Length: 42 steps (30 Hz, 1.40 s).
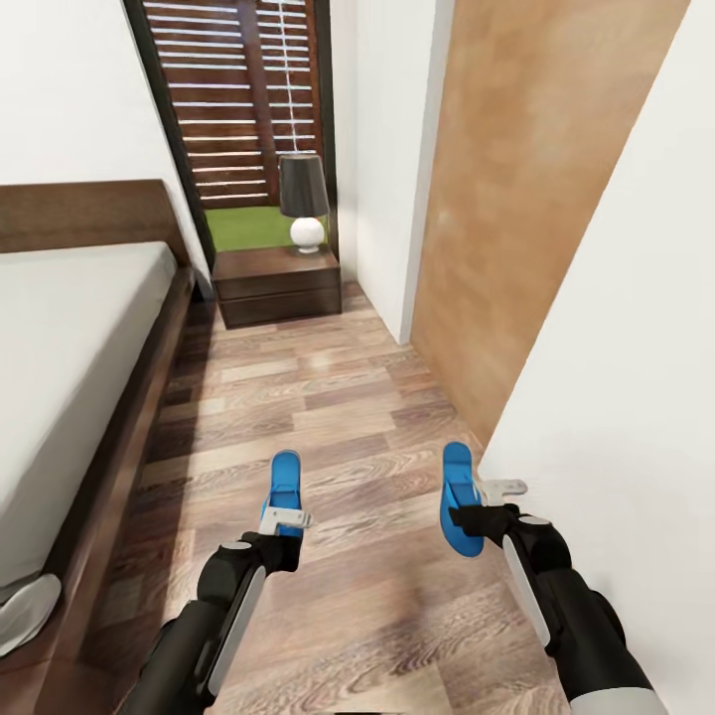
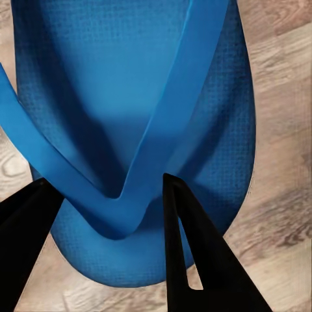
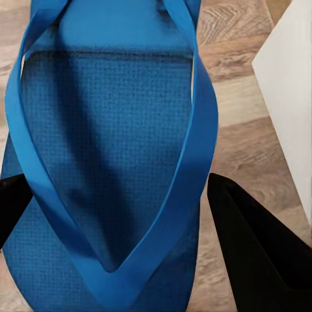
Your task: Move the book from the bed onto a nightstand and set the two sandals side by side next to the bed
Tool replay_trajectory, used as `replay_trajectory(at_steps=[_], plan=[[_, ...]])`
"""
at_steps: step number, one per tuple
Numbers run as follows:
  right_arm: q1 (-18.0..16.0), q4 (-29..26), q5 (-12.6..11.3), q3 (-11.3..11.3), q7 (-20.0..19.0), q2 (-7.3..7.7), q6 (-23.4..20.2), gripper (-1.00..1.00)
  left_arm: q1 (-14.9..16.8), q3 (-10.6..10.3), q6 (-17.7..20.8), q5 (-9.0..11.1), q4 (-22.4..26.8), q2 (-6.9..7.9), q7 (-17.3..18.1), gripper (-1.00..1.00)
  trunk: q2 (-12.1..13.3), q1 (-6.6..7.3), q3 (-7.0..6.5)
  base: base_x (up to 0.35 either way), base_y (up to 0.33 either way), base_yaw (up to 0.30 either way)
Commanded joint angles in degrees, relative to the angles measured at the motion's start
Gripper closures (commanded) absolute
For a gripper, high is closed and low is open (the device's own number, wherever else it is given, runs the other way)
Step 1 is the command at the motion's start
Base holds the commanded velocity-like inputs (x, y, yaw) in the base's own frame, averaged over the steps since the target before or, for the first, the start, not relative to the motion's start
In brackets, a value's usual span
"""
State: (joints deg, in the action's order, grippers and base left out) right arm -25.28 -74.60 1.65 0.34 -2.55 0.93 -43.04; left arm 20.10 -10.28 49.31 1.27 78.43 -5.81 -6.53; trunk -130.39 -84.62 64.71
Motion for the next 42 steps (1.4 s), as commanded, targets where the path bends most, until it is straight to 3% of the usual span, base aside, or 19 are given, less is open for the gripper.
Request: replay_trajectory(at_steps=[1,17,42], plan=[[-0.03,-0.07,0.19,0.03,-0.12,0.03,-0.29,1.00,0.03,-0.06,0.26,0.14,0.06,0.00,-0.34,1.00,-0.02,-0.02,0.05,0.335,0.000,0.000],[-0.03,-0.02,0.25,0.09,-0.01,0.03,-0.29,1.00,0.03,-0.05,0.26,0.14,0.06,-0.02,-0.33,1.00,-0.02,-0.02,0.05,0.335,0.000,0.023],[-0.03,-0.08,0.31,0.10,0.00,0.03,-0.29,1.00,0.03,-0.26,0.26,0.07,0.06,0.00,-0.37,1.00,-0.02,-0.02,0.05,0.335,-0.089,0.261]])
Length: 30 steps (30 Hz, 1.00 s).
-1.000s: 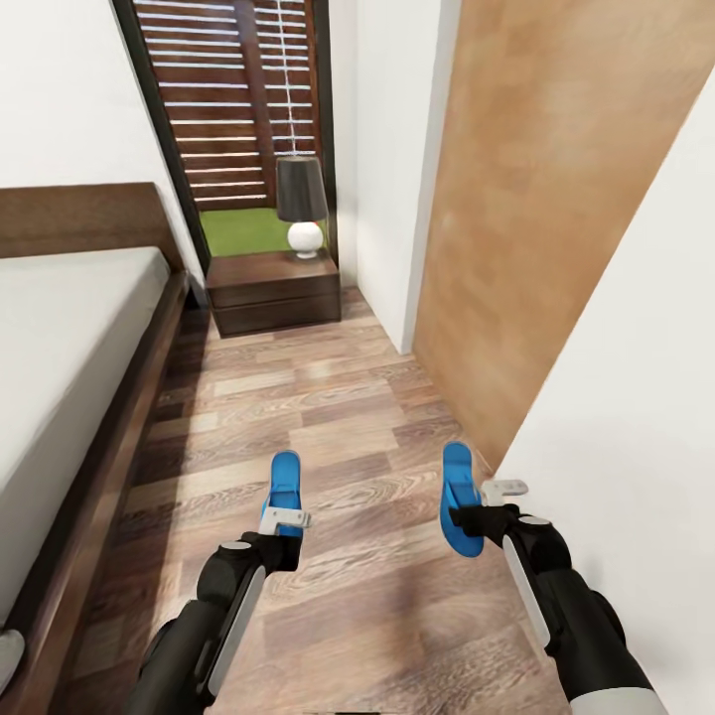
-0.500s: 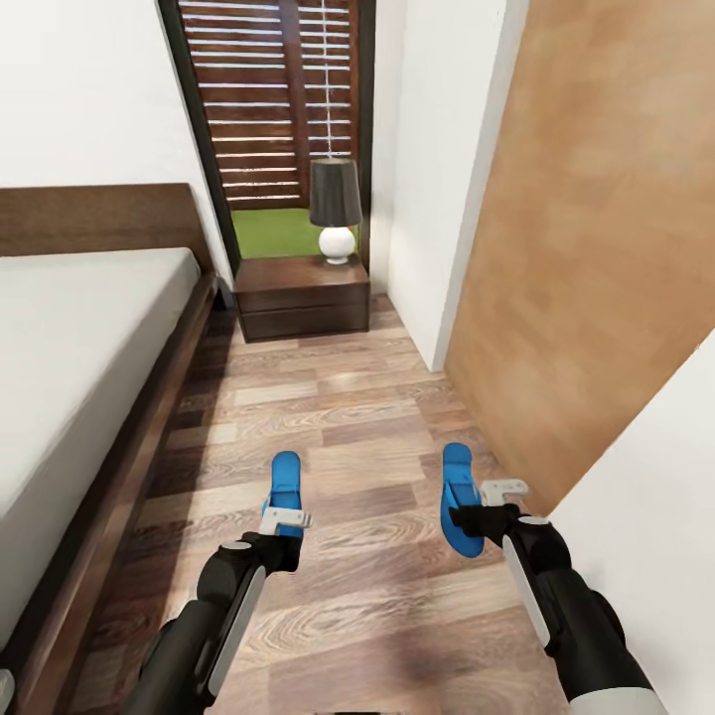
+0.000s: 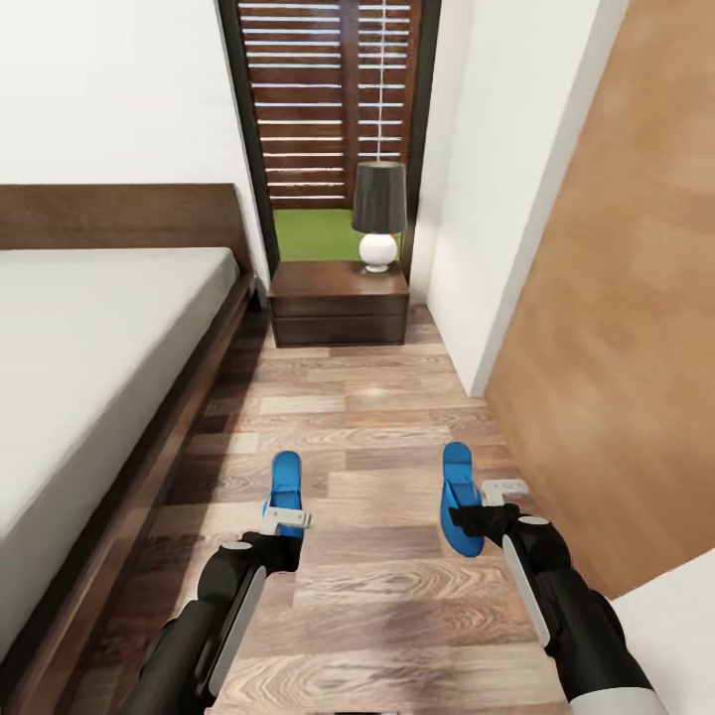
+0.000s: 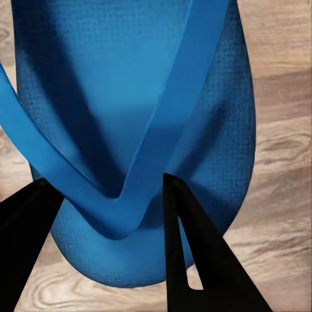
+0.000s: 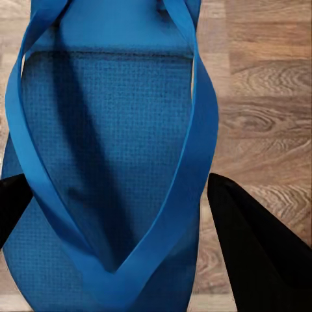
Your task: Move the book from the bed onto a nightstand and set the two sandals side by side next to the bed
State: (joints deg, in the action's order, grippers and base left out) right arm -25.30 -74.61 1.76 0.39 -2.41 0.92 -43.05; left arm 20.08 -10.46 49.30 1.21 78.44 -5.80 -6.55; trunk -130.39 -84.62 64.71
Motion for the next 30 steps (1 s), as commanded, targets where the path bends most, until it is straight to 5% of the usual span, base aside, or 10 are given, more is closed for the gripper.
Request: replay_trajectory(at_steps=[1,23,30], plan=[[-0.02,-0.10,0.21,0.05,-0.13,0.05,-0.28,1.00,0.04,-0.08,0.27,0.12,0.05,-0.01,-0.34,1.00,-0.02,-0.02,0.05,0.335,-0.149,0.269],[-0.02,-0.17,0.19,0.05,-0.13,0.05,-0.28,1.00,0.04,-0.14,0.27,0.16,0.05,-0.07,-0.35,1.00,-0.02,-0.02,0.05,0.332,-0.152,0.268],[-0.02,0.53,0.08,-0.02,-0.32,0.08,-0.16,1.00,0.04,-0.17,0.22,0.33,-0.08,-0.09,-0.39,1.00,-0.02,-0.02,0.05,0.331,-0.152,0.083]])
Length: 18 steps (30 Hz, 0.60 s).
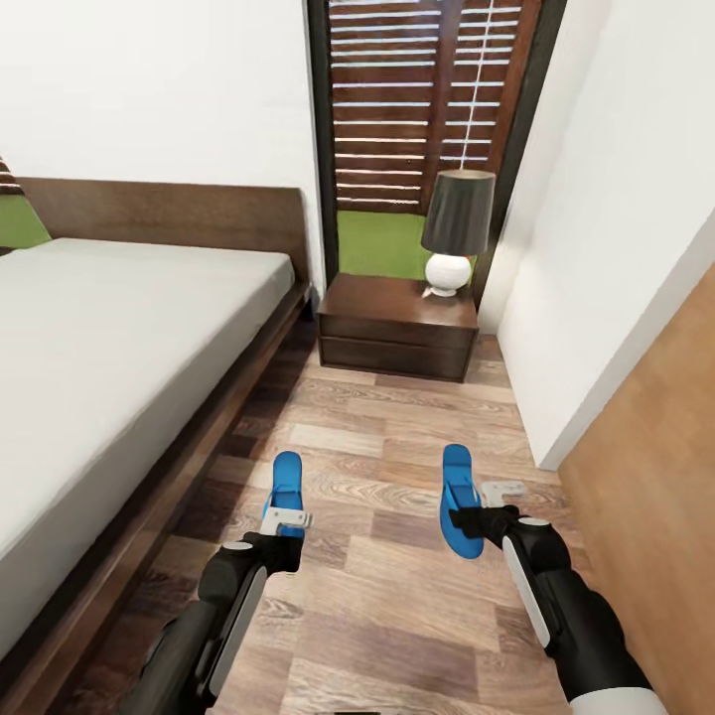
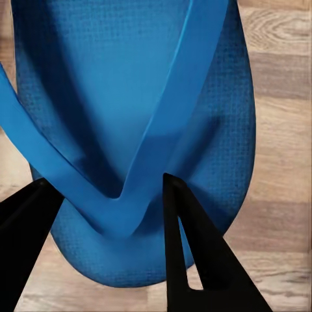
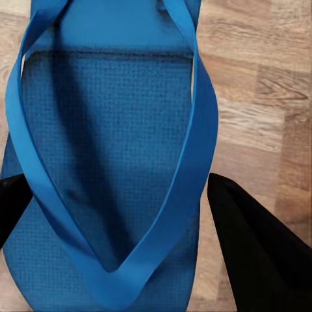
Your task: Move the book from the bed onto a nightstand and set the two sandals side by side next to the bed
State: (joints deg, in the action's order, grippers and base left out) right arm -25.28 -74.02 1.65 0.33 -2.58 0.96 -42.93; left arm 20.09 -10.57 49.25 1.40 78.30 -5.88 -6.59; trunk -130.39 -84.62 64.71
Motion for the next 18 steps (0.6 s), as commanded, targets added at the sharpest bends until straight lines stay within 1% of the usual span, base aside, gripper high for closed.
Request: replay_trajectory(at_steps=[1,4,6,7,8,9,10,11,13,14,15,16,18], plan=[[-0.03,0.18,0.11,0.03,-0.18,0.06,-0.09,1.00,0.03,-0.05,0.14,0.22,-0.17,0.03,-0.32,1.00,-0.02,-0.02,0.05,0.331,-0.153,0.014],[-0.03,2.36,0.01,0.02,-0.27,0.04,1.57,1.00,0.03,0.00,-0.37,0.37,-1.96,0.01,-0.27,1.00,-0.02,-0.02,0.05,0.324,-0.165,0.007],[-0.03,7.42,0.17,0.02,-0.30,0.00,4.44,1.00,0.03,0.06,-2.09,0.37,-4.94,0.03,-0.21,1.00,-0.02,-0.02,0.05,0.305,-0.193,0.002],[-0.03,16.09,0.19,0.02,-0.14,0.06,9.07,1.00,0.03,0.19,-7.79,0.38,-10.20,0.15,-0.25,1.00,-0.02,-0.02,0.05,0.292,-0.197,0.001],[-0.07,21.66,0.19,0.02,0.05,0.13,12.17,1.00,-0.01,0.25,-12.75,0.40,-14.92,0.37,-0.26,1.00,-0.02,-0.02,0.05,0.289,-0.195,0.000],[-0.08,23.16,0.19,0.02,0.08,0.17,13.08,1.00,-0.02,0.28,-14.31,0.41,-16.60,0.44,-0.26,1.00,-0.02,-0.02,0.05,0.289,-0.195,0.000],[-0.10,26.73,0.19,0.02,0.14,0.30,15.44,1.00,-0.04,0.37,-18.55,0.43,-21.73,0.59,-0.26,1.00,-0.02,-0.02,0.05,0.288,-0.194,0.000],[-0.11,28.83,0.18,0.02,0.17,0.39,17.28,1.00,-0.05,0.46,-22.07,0.42,-26.60,0.64,-0.26,1.00,-0.02,-0.02,0.05,0.287,-0.194,0.000],[-0.11,30.14,0.32,0.06,0.13,0.42,20.13,1.00,-0.05,0.51,-25.98,0.38,-31.76,0.62,-0.27,1.00,-0.02,-0.02,0.05,0.287,-0.193,0.000],[-0.11,30.32,0.34,0.07,0.09,0.43,20.89,1.00,-0.05,0.52,-26.73,0.38,-32.63,0.62,-0.28,1.00,-0.02,-0.02,0.05,0.287,-0.193,0.000],[-0.12,30.81,0.38,0.17,-0.05,0.44,23.73,1.00,-0.05,0.46,-28.65,0.43,-34.73,0.58,-0.27,1.00,-0.02,-0.02,0.05,0.287,-0.193,0.000],[-0.12,30.96,0.38,0.19,-0.08,0.46,24.30,1.00,-0.07,0.44,-28.98,0.45,-35.15,0.57,-0.27,1.00,-0.02,-0.02,0.05,0.287,-0.193,0.000],[-0.12,32.18,0.17,0.20,-0.23,0.51,25.91,1.00,-0.11,0.43,-30.83,0.52,-37.55,0.61,-0.27,1.00,-0.02,-0.02,0.05,0.287,-0.193,0.000]])
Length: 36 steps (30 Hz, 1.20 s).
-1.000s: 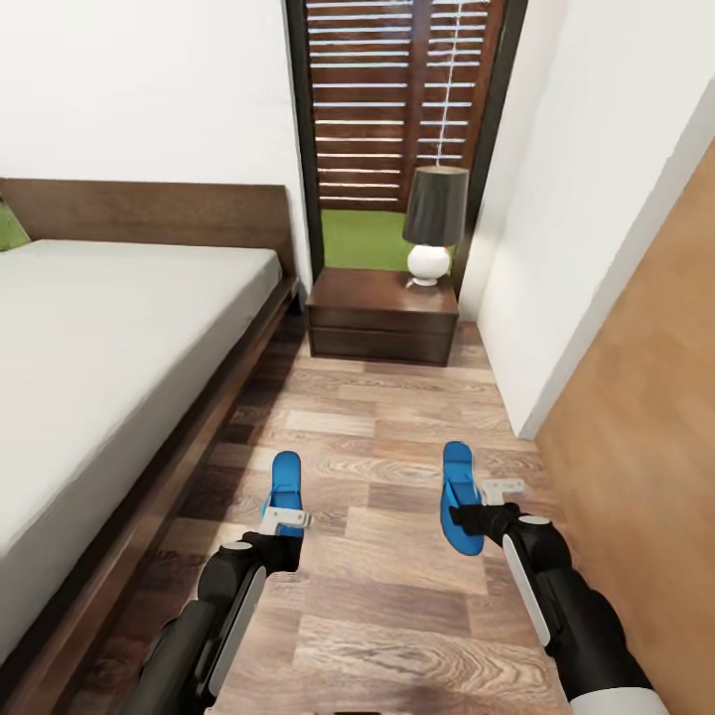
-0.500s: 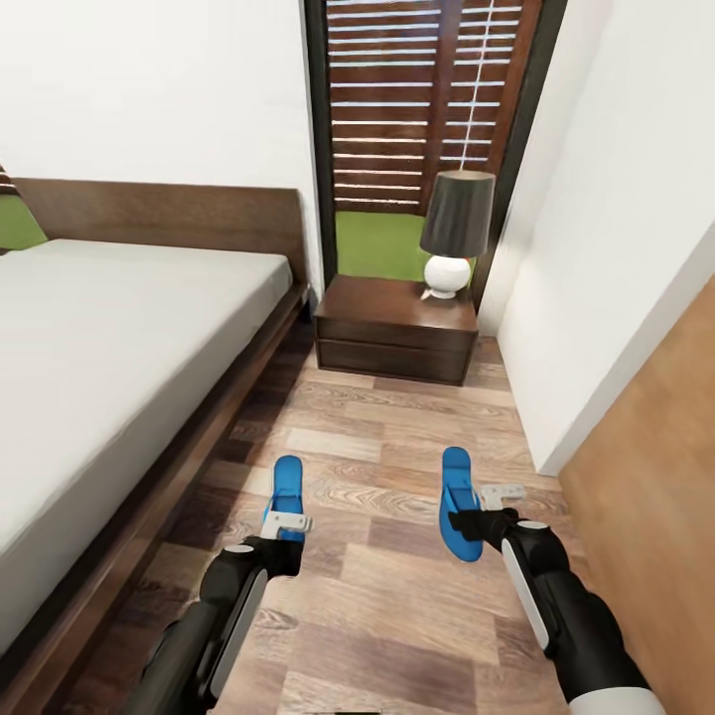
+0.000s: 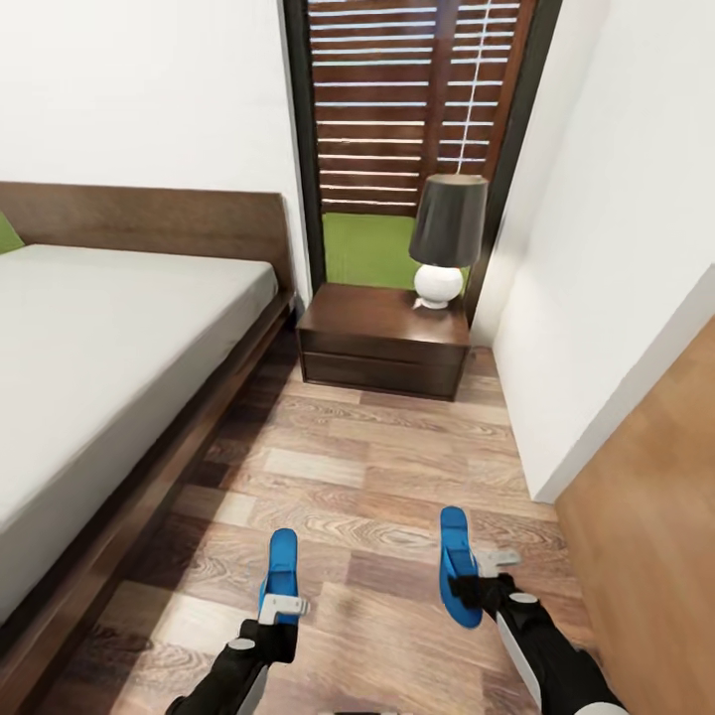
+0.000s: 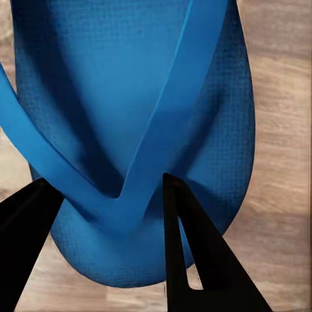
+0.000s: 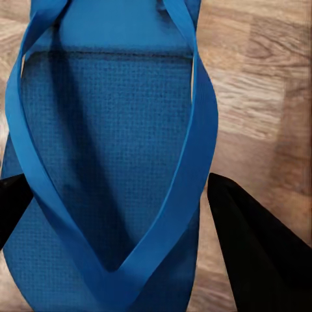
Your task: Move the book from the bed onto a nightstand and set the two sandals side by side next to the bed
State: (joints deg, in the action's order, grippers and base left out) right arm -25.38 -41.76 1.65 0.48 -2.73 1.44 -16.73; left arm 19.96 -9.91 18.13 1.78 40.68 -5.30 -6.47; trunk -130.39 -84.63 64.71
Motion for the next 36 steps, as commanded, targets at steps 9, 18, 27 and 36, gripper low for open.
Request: replay_trajectory(at_steps=[9,18,27,36], plan=[[-0.02,4.03,-0.22,0.12,-0.23,0.05,5.34,1.00,0.00,0.88,-12.72,3.49,-13.50,0.33,-0.39,1.00,-0.02,-0.02,0.04,0.290,-0.187,0.000],[-0.02,6.50,-0.26,0.13,-0.25,0.06,6.90,1.00,-0.01,1.03,-13.37,3.64,-14.12,0.37,-0.52,1.00,-0.02,-0.02,0.04,0.313,-0.112,0.151],[-0.02,7.20,-0.07,0.14,-0.34,0.06,7.40,1.00,-0.01,0.92,-13.39,3.58,-14.13,0.31,-0.56,1.00,-0.02,-0.02,0.04,0.337,-0.006,0.270],[-0.02,7.54,0.08,0.14,-0.34,0.03,7.38,1.00,-0.01,0.86,-13.39,3.52,-14.13,0.26,-0.56,1.00,-0.02,-0.02,0.04,0.332,-0.124,0.272]])
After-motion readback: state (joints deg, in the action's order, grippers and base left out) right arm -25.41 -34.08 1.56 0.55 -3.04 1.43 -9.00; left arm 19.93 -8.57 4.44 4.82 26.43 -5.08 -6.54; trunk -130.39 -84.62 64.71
